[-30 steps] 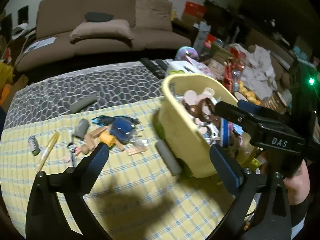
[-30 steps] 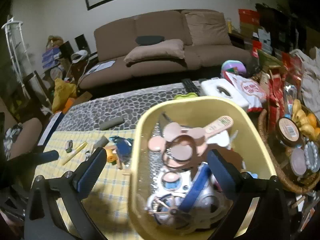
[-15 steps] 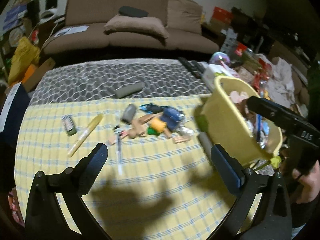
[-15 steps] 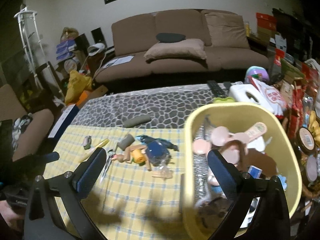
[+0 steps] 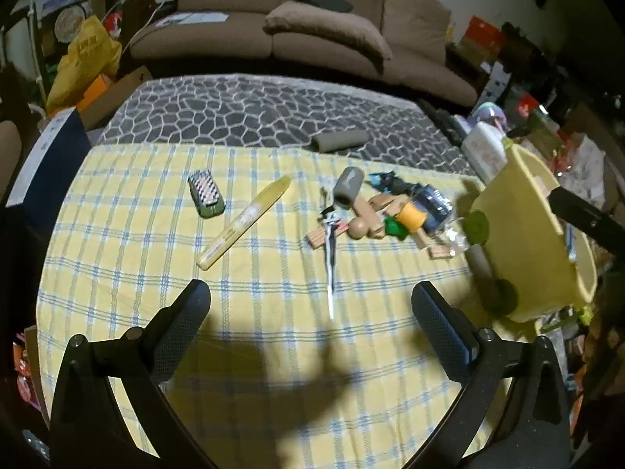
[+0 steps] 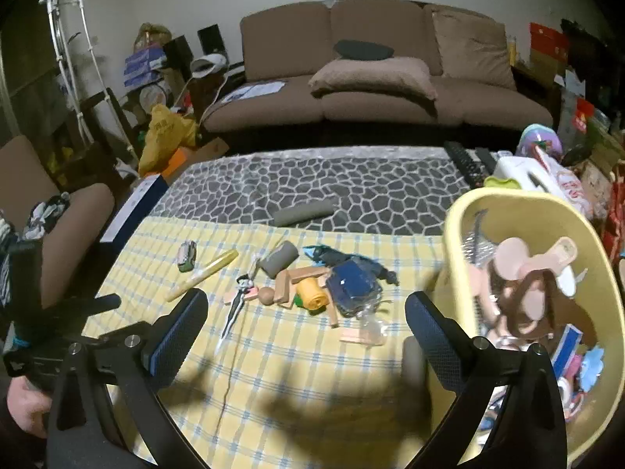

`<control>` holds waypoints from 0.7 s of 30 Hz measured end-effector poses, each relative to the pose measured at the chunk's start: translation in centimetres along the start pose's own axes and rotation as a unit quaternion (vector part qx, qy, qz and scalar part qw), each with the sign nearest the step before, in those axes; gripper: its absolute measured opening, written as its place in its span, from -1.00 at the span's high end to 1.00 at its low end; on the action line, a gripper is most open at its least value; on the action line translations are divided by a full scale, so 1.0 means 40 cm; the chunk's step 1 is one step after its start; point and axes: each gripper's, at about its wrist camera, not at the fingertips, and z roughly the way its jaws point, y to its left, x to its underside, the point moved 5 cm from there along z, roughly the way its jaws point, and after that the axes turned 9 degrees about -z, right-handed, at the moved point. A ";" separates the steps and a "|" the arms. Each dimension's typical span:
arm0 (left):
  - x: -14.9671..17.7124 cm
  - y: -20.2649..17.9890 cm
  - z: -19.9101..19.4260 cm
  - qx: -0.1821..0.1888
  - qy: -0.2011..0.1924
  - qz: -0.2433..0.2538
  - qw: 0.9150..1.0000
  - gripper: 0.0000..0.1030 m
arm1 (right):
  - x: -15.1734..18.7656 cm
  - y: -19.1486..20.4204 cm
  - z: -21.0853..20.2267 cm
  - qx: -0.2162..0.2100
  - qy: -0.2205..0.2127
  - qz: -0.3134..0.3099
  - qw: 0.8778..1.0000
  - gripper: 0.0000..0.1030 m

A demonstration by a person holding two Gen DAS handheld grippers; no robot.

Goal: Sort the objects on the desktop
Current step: 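Move both grippers back over the scattered objects on the table, then grasp the wooden ball with the left gripper while the right gripper grasps the yellow twine spool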

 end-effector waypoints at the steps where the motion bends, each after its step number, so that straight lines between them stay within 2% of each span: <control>1: 0.003 0.004 0.008 0.000 0.002 0.000 1.000 -1.00 | 0.002 0.004 0.013 -0.004 0.004 0.002 1.000 -0.99; 12: 0.011 0.037 0.094 0.005 0.025 0.001 1.000 -1.00 | 0.035 0.004 0.138 -0.028 0.041 0.028 0.998 -0.98; 16: -0.003 0.069 0.102 -0.006 0.022 0.005 1.000 -1.00 | 0.048 -0.007 0.184 -0.025 0.048 0.036 0.998 -0.77; 21: -0.019 0.131 0.114 -0.011 0.022 -0.017 1.000 -1.00 | 0.062 -0.013 0.250 -0.008 0.063 0.021 0.998 -0.52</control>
